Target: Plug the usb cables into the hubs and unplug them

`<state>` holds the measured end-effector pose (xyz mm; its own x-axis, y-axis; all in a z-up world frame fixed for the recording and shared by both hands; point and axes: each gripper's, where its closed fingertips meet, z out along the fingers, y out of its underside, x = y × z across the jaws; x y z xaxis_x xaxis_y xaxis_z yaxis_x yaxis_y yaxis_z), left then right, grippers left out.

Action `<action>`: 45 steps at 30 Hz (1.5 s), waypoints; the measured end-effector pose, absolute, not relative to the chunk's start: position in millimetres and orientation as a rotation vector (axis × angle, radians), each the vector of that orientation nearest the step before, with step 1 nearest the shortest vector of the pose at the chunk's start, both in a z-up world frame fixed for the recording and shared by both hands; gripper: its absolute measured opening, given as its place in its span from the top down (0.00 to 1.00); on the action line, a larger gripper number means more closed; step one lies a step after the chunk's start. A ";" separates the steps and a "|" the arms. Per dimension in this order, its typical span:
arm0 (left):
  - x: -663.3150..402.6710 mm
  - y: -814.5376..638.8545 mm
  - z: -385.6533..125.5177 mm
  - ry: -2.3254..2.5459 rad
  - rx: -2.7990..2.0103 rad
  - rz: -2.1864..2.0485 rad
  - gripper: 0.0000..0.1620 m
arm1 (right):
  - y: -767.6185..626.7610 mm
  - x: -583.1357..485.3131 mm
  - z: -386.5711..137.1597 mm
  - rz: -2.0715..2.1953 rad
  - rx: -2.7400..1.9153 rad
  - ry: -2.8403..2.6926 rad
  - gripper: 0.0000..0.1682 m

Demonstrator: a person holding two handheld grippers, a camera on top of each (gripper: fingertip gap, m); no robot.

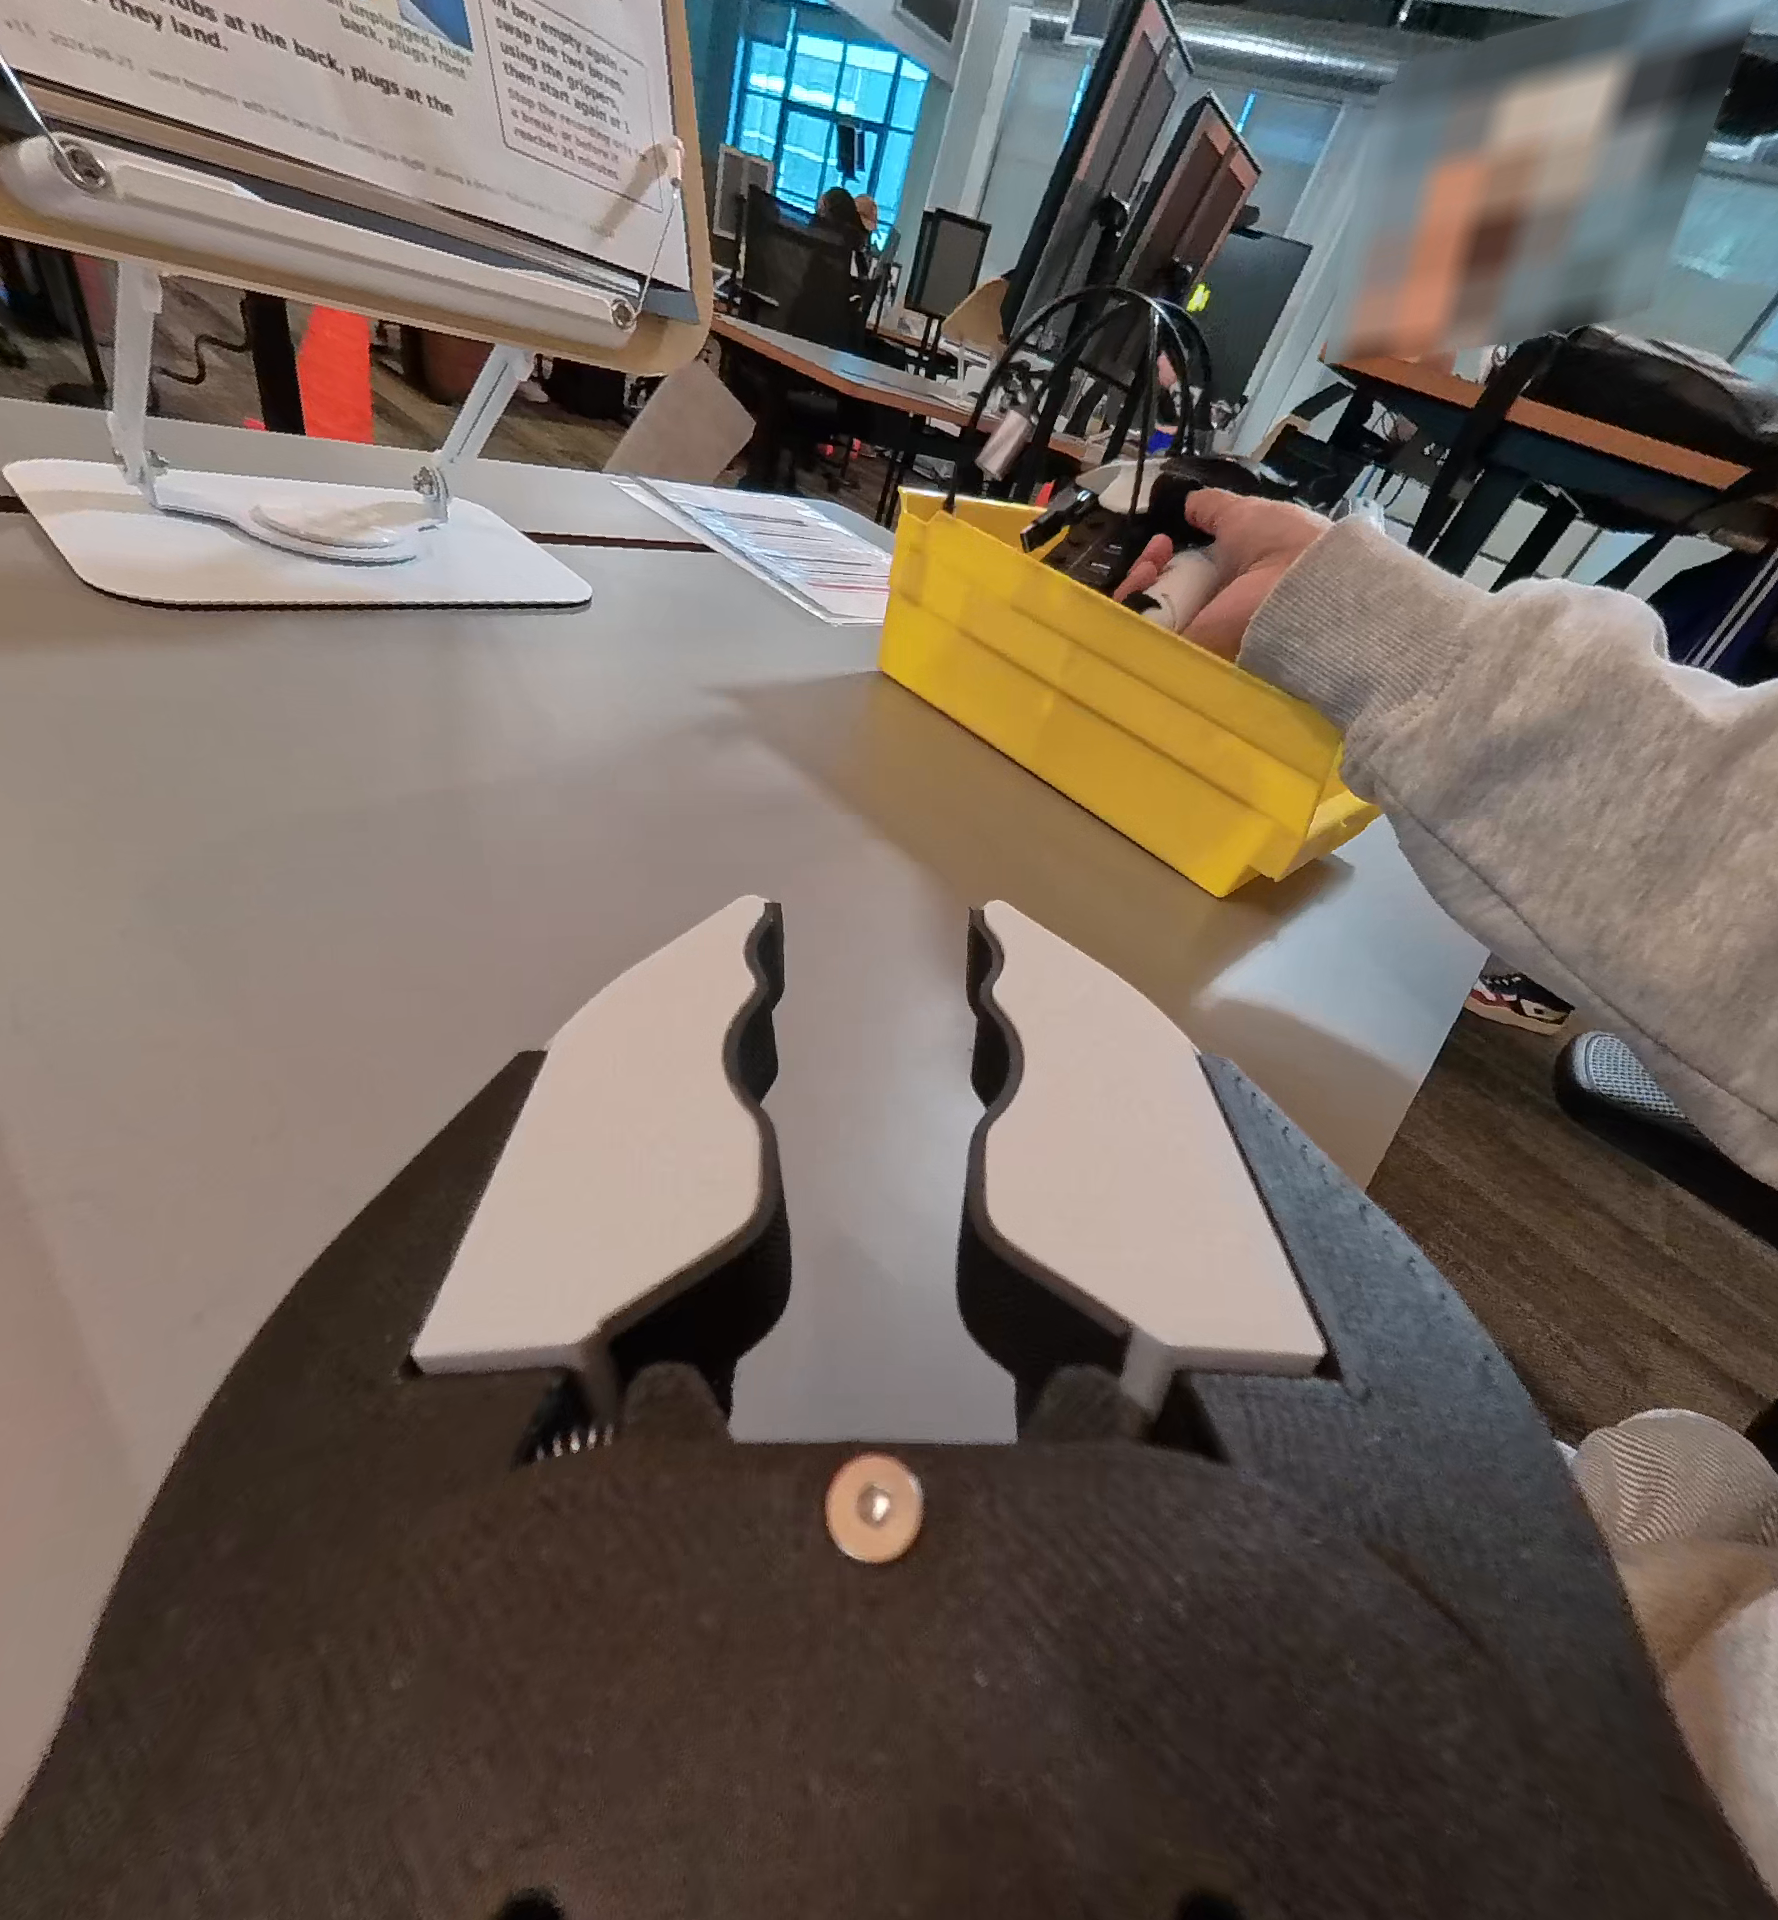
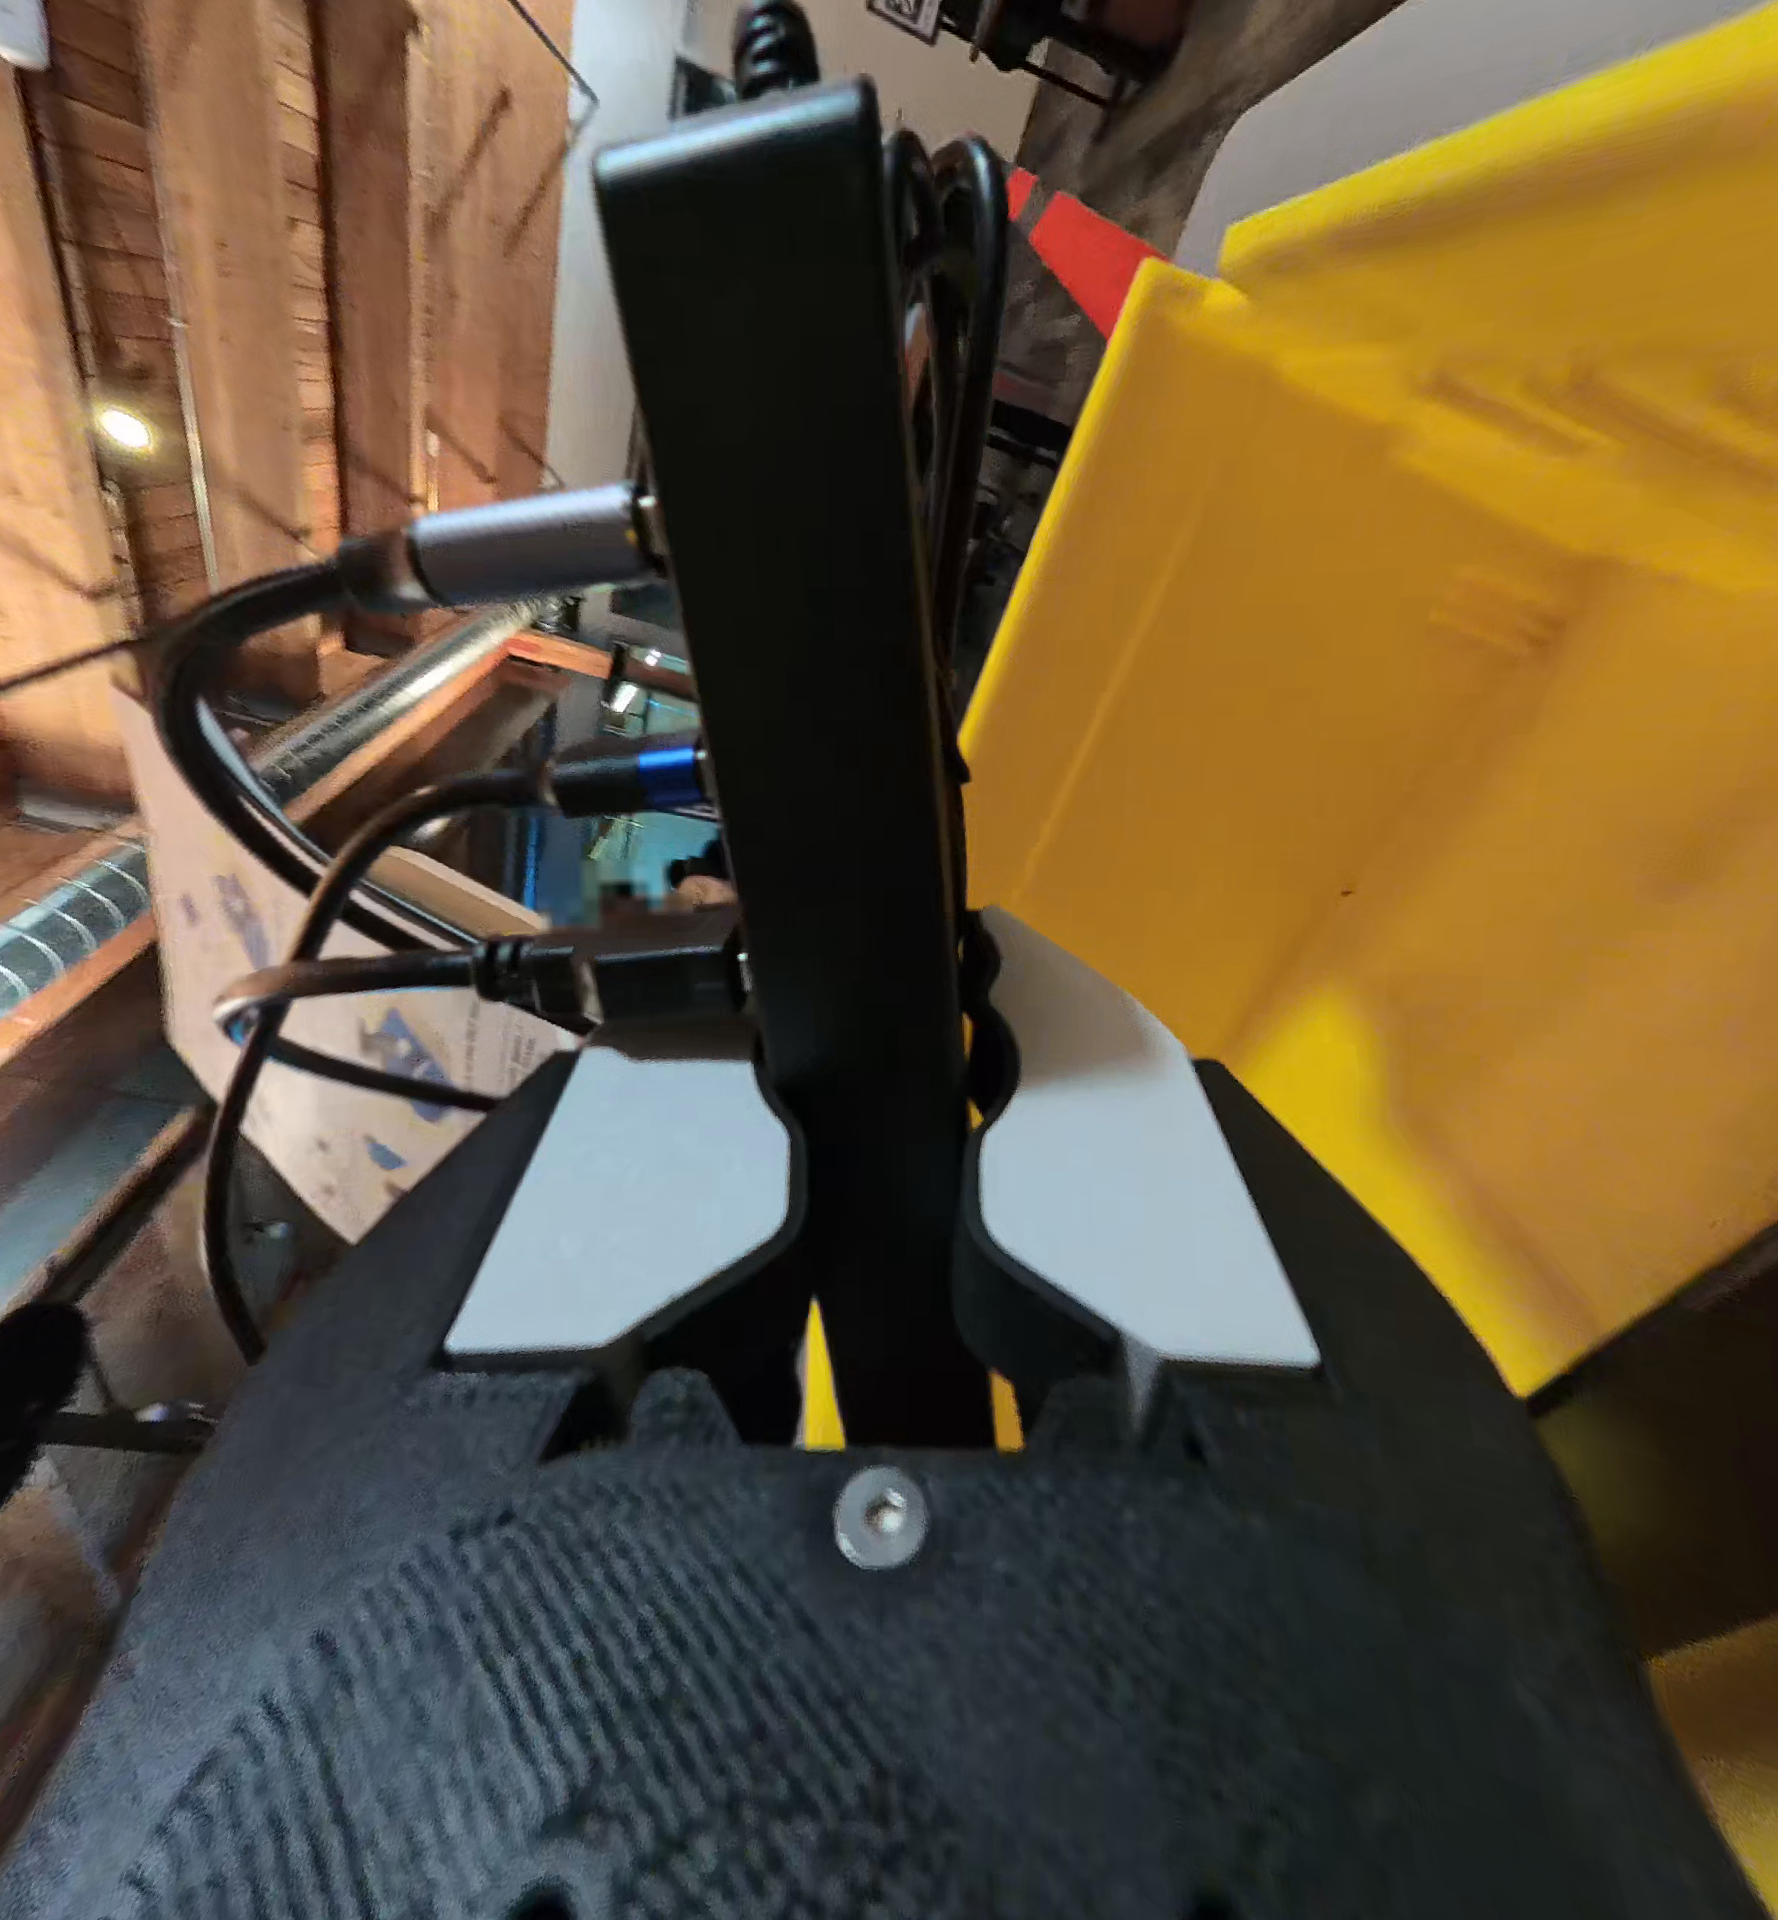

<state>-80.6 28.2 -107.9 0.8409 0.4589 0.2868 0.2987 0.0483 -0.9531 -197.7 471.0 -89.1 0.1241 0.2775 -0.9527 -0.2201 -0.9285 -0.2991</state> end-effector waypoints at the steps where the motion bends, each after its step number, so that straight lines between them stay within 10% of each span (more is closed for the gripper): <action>1: -80.5 28.2 -107.8 -0.622 -1.549 0.135 0.79 | 471.1 -198.8 -91.6 1.834 -2.064 -0.074 0.83; 8: -79.3 28.6 -106.4 -0.616 -1.550 0.141 0.79 | 439.7 -209.3 -125.6 1.661 -2.492 -0.400 0.79; 27: -80.6 29.0 -110.6 -0.623 -1.562 0.144 0.79 | 412.7 -168.3 -105.2 1.363 -2.253 -1.159 0.22; 45: -80.4 29.5 -112.8 -0.623 -1.571 0.148 0.80 | 437.5 -119.4 21.5 1.377 -1.413 -1.158 0.26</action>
